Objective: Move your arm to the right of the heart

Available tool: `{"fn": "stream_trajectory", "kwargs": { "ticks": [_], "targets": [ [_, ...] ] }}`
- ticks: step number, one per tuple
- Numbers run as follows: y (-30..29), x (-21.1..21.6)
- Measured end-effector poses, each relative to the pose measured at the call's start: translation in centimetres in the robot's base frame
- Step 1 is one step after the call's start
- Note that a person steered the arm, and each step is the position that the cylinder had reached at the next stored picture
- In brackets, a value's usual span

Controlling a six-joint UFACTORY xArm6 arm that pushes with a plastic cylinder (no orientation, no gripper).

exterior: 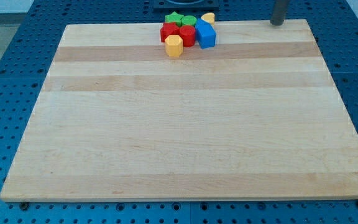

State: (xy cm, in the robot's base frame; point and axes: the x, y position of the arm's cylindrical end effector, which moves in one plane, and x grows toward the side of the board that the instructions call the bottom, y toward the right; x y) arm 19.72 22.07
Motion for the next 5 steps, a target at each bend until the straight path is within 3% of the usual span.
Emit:
{"fn": "stream_trajectory", "kwargs": {
  "ticks": [5],
  "targets": [
    [-5.0, -0.6]
  ]
}}
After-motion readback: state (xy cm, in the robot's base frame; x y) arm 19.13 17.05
